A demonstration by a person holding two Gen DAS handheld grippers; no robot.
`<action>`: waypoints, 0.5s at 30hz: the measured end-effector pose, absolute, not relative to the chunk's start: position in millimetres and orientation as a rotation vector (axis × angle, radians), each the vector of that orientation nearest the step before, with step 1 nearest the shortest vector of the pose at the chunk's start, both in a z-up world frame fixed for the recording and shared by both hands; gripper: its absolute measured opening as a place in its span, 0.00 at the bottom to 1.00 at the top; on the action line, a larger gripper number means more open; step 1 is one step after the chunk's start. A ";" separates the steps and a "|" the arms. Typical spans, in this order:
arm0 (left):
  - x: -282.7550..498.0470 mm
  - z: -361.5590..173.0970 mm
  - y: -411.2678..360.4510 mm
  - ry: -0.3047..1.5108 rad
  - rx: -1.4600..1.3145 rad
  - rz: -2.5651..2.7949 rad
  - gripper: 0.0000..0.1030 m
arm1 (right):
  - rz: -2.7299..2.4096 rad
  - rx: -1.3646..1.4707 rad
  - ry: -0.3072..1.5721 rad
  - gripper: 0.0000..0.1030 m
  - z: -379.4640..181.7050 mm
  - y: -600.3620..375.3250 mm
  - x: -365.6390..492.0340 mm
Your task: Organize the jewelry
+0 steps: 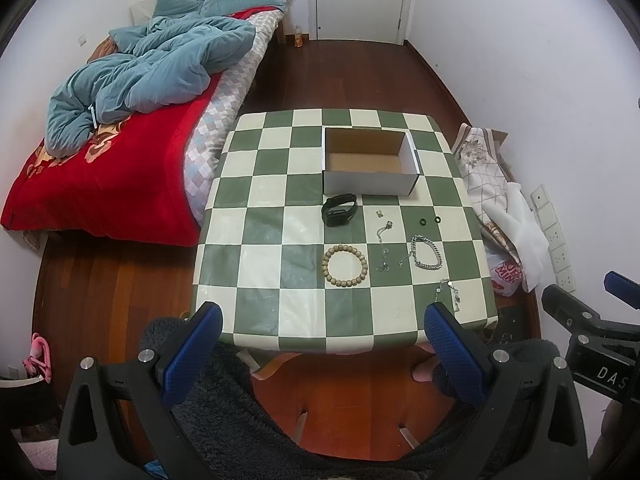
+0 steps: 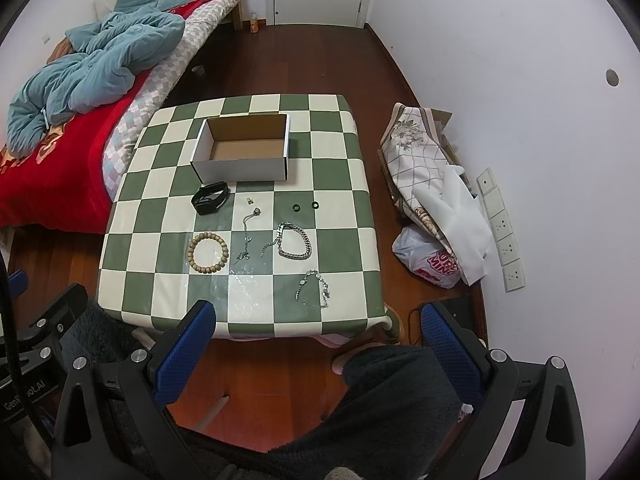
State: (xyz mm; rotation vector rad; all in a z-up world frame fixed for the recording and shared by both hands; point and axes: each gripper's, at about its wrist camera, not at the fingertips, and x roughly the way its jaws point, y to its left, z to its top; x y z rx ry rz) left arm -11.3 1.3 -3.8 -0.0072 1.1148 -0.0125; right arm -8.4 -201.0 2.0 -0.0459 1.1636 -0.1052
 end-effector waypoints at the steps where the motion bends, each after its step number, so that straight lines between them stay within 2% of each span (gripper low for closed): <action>1: -11.3 -3.2 1.1 1.112 -0.005 -0.012 1.00 | -0.105 -0.045 1.162 1.00 1.4 -201.2 -10.0; 15: -9.7 4.5 -5.2 1.103 0.001 -0.010 1.00 | -0.100 -0.041 1.162 1.00 12.3 -206.7 -6.8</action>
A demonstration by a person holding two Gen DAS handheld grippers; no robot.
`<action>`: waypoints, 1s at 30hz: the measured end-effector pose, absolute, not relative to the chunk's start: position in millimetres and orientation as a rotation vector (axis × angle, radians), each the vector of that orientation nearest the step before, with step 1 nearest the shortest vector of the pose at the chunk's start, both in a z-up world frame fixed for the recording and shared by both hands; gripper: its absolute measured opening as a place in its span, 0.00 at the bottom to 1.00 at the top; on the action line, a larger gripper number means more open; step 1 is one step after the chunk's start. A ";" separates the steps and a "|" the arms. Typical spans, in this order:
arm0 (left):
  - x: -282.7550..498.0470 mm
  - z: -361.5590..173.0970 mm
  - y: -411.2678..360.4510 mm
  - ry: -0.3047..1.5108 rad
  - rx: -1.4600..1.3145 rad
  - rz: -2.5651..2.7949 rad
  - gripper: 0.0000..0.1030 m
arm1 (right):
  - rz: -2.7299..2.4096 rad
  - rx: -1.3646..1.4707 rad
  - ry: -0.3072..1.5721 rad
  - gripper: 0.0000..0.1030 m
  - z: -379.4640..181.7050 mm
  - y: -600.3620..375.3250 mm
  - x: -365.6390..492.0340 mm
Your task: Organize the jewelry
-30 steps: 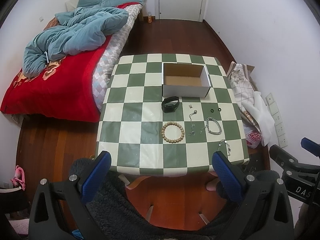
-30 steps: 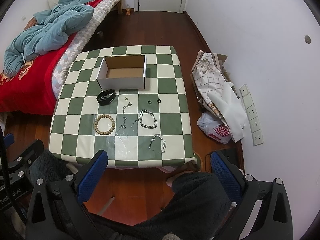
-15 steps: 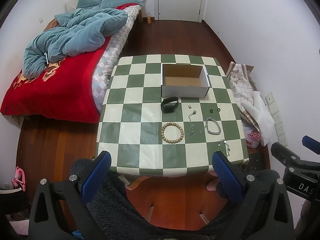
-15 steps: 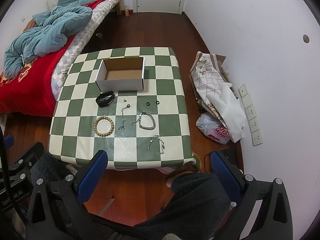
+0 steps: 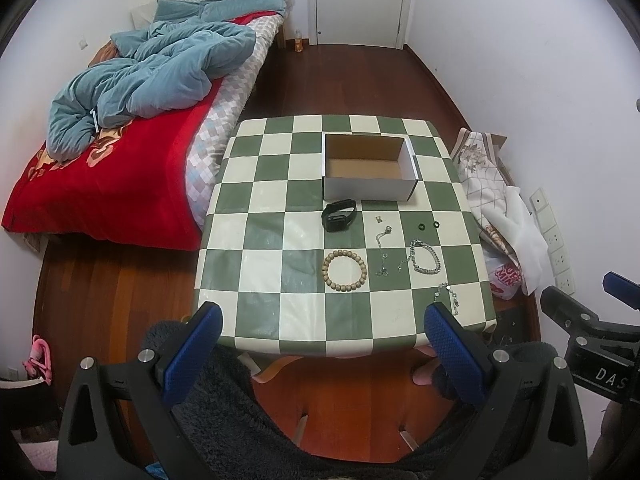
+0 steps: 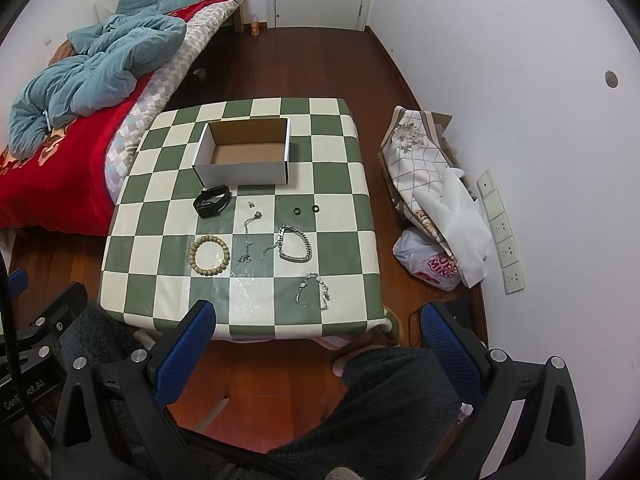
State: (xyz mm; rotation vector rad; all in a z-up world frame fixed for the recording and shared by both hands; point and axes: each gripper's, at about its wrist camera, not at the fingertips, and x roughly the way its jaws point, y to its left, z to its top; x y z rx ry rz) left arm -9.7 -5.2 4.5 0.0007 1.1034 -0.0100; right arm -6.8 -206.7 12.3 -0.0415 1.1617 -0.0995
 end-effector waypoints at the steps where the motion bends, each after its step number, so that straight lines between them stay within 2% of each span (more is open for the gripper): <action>1: -10.1 4.2 -5.1 1.103 0.002 -0.009 1.00 | -0.099 -0.044 1.161 1.00 13.5 -207.4 -6.8; 24: -6.7 1.9 -4.2 1.088 0.011 0.011 1.00 | -0.114 -0.031 1.141 1.00 13.2 -206.7 -6.0; 30: 29.6 -30.3 -7.6 1.083 0.061 0.096 1.00 | -0.211 0.012 1.188 1.00 -36.9 -233.7 19.2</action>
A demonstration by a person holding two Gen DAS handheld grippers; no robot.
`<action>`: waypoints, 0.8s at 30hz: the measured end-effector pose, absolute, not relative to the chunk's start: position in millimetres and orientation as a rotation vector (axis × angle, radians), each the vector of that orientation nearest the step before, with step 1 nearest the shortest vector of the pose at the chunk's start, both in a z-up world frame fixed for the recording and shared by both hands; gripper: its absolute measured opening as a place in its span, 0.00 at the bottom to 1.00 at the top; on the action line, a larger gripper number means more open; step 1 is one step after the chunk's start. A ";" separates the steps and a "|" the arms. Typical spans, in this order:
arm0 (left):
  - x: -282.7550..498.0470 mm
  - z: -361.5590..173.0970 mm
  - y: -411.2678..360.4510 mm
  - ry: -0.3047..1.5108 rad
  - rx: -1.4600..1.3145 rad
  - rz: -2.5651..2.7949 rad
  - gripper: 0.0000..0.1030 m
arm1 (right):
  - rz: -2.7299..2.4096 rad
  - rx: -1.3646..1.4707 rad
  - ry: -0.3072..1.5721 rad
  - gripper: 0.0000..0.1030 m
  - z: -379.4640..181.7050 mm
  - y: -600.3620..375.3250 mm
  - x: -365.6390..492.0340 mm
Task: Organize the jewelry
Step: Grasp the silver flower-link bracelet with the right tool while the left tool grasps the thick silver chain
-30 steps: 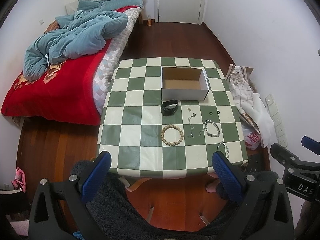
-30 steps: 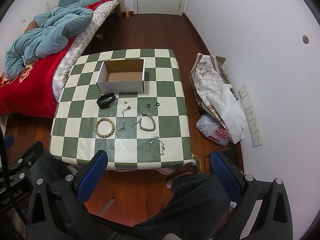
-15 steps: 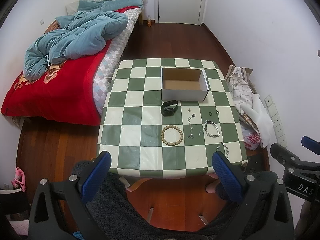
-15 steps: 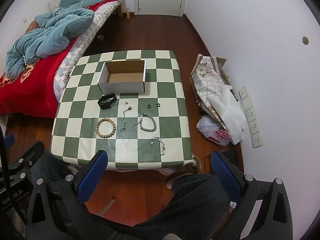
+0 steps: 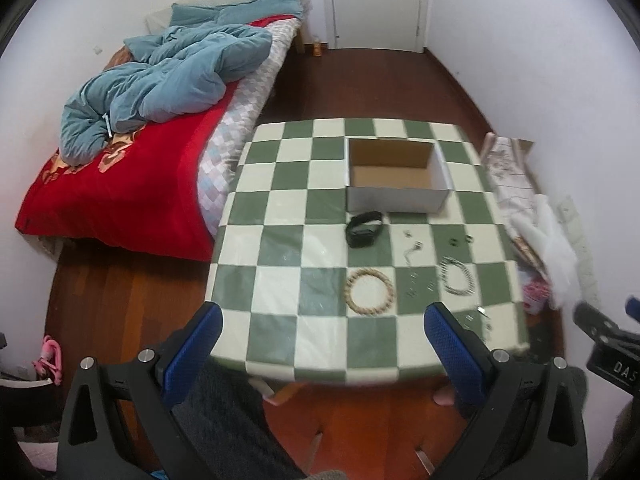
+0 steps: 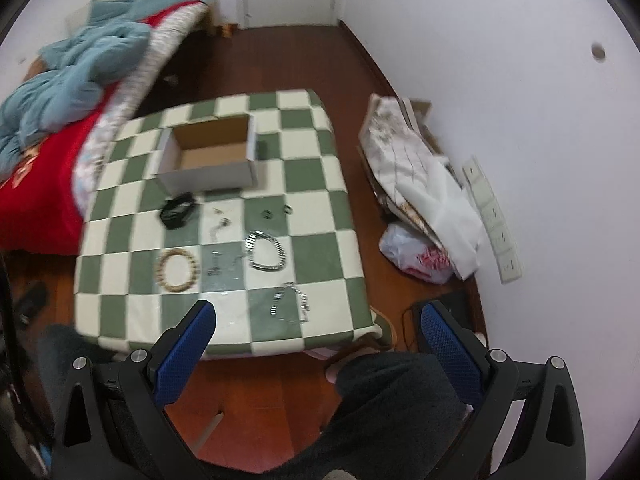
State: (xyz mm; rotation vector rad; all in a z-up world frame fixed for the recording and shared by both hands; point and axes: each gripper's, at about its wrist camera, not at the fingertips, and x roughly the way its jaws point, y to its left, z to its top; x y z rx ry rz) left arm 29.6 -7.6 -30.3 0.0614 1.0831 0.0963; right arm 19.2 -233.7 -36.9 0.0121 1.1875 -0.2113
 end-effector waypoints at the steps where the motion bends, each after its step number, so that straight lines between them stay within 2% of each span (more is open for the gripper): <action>1: 34.6 -39.0 -5.7 1.095 0.064 0.101 1.00 | -0.222 0.023 1.204 1.00 -47.6 -238.9 24.2; 10: 80.6 -113.0 -25.8 1.217 0.100 0.114 1.00 | -0.285 0.126 1.376 0.98 -168.6 -283.5 55.5; 12: 86.5 -125.8 -30.9 1.235 0.120 0.107 1.00 | -0.285 0.124 1.403 0.87 -193.1 -283.8 59.2; 22: 108.0 -188.3 -57.6 1.320 0.265 0.133 1.00 | -0.219 0.065 1.502 0.66 -268.9 -255.3 87.2; 24: 110.1 -193.4 -59.2 1.320 0.285 0.143 1.00 | -0.206 0.053 1.513 0.59 -275.9 -251.5 90.7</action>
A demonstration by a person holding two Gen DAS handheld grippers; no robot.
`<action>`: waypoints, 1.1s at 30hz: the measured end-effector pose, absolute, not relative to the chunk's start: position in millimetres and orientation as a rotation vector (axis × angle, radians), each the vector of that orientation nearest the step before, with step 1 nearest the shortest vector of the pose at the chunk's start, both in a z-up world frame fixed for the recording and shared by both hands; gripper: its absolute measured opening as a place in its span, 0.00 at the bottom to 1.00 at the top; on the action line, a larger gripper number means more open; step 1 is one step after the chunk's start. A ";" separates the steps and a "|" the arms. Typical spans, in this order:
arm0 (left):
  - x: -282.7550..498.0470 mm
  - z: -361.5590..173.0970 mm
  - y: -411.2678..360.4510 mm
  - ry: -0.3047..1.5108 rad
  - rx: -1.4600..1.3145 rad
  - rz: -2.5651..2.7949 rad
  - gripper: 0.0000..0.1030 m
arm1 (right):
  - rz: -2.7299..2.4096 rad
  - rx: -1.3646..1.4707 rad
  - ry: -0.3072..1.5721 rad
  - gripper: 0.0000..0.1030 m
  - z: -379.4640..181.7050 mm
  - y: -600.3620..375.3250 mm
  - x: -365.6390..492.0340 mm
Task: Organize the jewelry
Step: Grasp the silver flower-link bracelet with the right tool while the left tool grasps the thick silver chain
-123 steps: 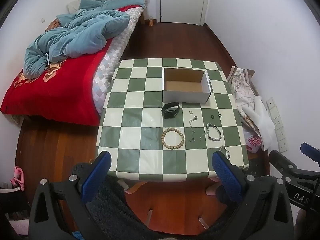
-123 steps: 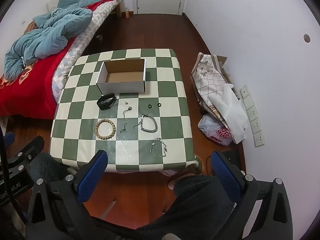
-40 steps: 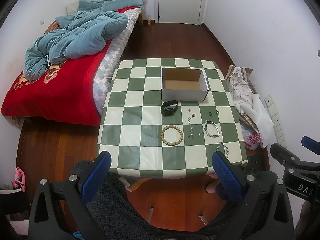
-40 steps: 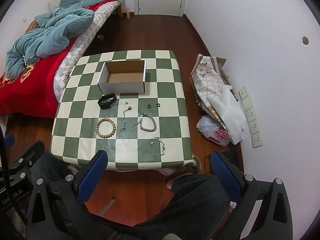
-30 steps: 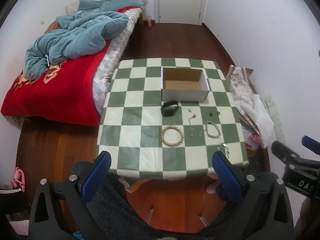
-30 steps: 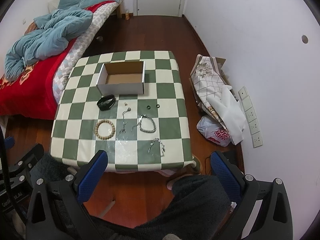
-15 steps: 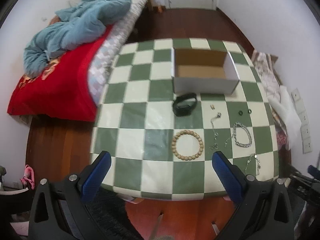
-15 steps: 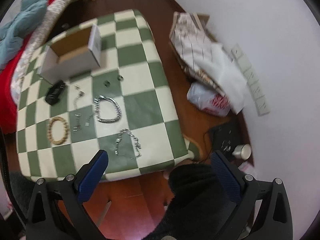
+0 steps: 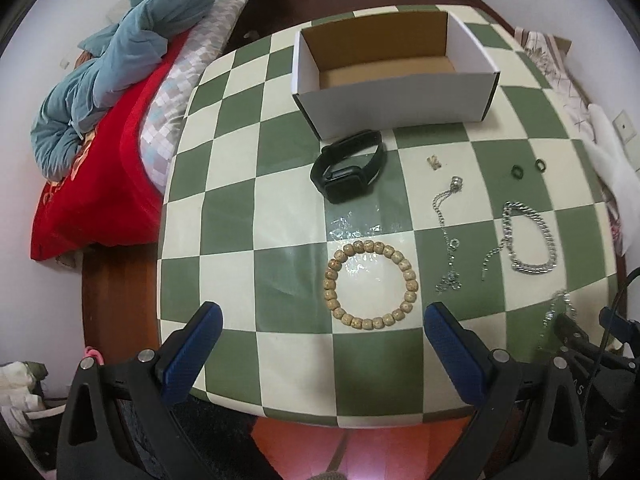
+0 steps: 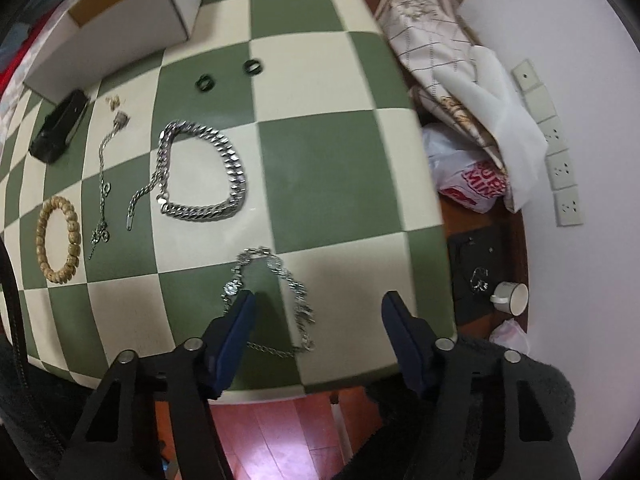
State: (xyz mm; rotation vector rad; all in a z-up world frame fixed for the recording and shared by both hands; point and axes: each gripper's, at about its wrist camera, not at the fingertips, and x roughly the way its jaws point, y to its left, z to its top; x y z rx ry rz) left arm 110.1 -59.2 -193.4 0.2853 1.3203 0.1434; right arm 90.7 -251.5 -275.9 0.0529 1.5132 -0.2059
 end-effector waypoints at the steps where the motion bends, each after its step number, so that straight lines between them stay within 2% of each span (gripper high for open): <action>1: 111.3 -196.6 -60.7 1.318 0.306 0.150 1.00 | -0.206 0.040 1.512 0.56 -278.6 -249.4 91.1; 4: 115.9 -205.1 -66.4 1.314 0.355 0.158 1.00 | -0.176 0.020 1.495 0.47 -277.0 -244.9 91.6; 5: 117.5 -206.6 -68.7 1.314 0.366 0.156 1.00 | -0.166 0.025 1.493 0.37 -275.9 -244.9 91.0; 6: 119.5 -208.4 -72.4 1.309 0.380 0.153 1.00 | -0.169 0.009 1.487 0.17 -274.8 -244.5 90.5; 7: 121.5 -209.6 -76.7 1.302 0.399 0.152 1.00 | -0.194 -0.026 1.488 0.06 -275.5 -245.1 90.1; 20: 158.8 -245.0 -155.7 1.336 0.488 -0.019 0.98 | -0.286 0.063 1.469 0.05 -273.7 -301.8 78.7; 22: 165.8 -255.2 -162.9 1.370 0.487 -0.040 0.85 | -0.290 0.091 1.466 0.05 -273.5 -308.3 76.3; 27: 173.2 -263.3 -167.8 1.393 0.472 -0.104 0.68 | -0.294 0.127 1.470 0.05 -273.3 -316.4 74.8; 28: 173.8 -262.6 -167.5 1.394 0.459 -0.125 0.57 | -0.294 0.134 1.468 0.05 -273.1 -316.9 73.9; 29: 174.0 -261.5 -167.4 1.392 0.454 -0.137 0.50 | -0.294 0.137 1.468 0.05 -273.5 -318.2 73.5; 31: 172.8 -260.4 -167.0 1.393 0.444 -0.176 0.19 | -0.294 0.142 1.466 0.05 -274.2 -320.2 73.8; 33: 170.3 -262.7 -165.5 1.398 0.457 -0.185 0.02 | -0.297 0.137 1.464 0.05 -274.4 -318.5 73.0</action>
